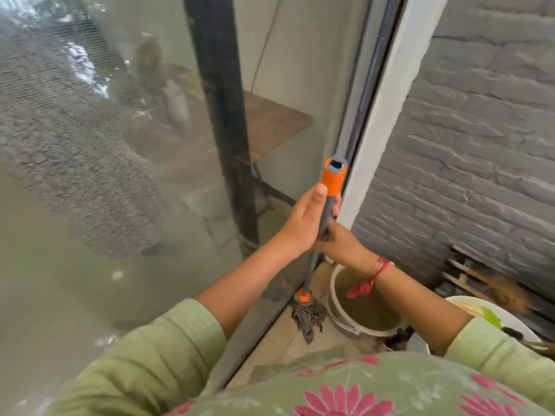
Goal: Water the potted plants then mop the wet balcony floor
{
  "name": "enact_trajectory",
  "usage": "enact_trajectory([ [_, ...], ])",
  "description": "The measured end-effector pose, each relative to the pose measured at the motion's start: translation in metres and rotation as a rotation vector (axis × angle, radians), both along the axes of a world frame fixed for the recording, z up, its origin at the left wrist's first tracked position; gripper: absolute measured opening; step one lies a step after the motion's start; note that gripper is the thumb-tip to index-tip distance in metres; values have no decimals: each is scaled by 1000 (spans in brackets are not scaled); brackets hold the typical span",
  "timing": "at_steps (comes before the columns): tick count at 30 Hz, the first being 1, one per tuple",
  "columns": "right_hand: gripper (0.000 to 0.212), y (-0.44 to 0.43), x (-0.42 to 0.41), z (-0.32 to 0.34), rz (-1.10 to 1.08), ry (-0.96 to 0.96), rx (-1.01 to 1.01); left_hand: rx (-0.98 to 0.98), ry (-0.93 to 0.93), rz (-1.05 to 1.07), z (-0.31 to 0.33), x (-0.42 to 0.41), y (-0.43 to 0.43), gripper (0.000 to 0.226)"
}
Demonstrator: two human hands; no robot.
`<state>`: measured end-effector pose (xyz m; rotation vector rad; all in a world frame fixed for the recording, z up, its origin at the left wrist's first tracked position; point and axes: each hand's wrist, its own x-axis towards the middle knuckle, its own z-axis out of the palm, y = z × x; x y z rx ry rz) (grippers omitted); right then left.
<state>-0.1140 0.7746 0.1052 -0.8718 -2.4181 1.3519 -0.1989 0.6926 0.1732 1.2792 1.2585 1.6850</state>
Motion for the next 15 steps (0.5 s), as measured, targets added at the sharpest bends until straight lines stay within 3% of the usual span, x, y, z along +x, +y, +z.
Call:
enact_trajectory([
  [4,55,-26,-8,-27,111,-249,-81,29,-22,77,-16,0,-51,77],
  [10,21,-70,-22,-52,244,-421,15,30,-14,250,-37,7,-120,69],
  [15,51,-107,-38,-58,262,-375,194,75,-4,314,-34,-12,-170,64],
])
